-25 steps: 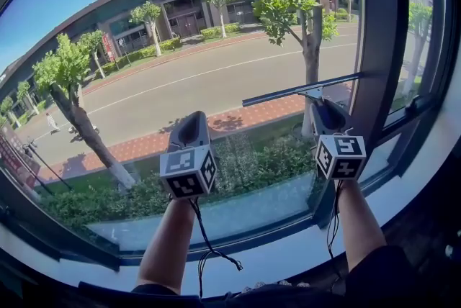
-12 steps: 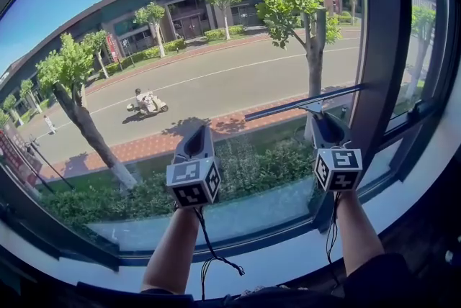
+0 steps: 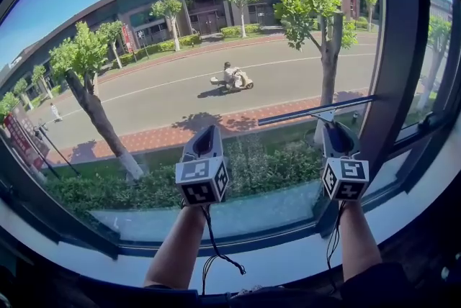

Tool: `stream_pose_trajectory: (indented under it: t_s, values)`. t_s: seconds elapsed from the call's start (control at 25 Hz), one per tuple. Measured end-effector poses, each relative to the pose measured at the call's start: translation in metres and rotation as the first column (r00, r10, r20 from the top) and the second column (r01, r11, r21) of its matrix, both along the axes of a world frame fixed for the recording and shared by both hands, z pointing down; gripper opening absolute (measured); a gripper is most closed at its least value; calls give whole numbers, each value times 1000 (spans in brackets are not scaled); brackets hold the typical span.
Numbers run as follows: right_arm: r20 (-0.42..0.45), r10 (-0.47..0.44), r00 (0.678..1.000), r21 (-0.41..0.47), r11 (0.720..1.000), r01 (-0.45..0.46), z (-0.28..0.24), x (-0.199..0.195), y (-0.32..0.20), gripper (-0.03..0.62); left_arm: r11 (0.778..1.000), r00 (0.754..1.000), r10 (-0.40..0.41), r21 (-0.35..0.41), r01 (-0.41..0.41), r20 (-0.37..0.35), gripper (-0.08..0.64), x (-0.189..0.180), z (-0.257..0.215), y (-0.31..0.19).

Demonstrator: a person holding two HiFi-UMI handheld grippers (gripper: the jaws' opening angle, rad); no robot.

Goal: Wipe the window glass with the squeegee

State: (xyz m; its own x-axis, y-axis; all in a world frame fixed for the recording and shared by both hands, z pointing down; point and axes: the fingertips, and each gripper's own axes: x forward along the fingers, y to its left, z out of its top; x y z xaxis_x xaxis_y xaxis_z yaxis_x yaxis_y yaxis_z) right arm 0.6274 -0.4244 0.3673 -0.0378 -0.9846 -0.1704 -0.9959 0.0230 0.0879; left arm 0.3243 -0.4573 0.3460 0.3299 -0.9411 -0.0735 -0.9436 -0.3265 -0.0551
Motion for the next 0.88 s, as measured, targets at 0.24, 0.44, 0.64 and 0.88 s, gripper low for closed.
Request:
stream_pose_trajectory:
  t_s: [0.24, 0.44, 0.64, 0.88]
  values:
    - [-4, 1, 1000, -3, 1000, -1, 10, -2, -1, 132, 1000, 1000, -12, -5, 12, 5, 2, -3, 4, 1]
    - [-16, 0, 1000, -16, 1000, 0, 19, -2, -1, 132, 1000, 1000, -19, -15, 19, 7, 2, -2, 10, 2]
    - [-6, -5, 1000, -21, 1000, 5, 29, -2, -2, 132, 1000, 1000, -20, 3, 20, 4, 2, 2, 9, 4]
    - [-16, -6, 1000, -28, 1000, 6, 35, 0, -3, 132, 1000, 1000, -20, 13, 20, 0, 2, 5, 4, 4]
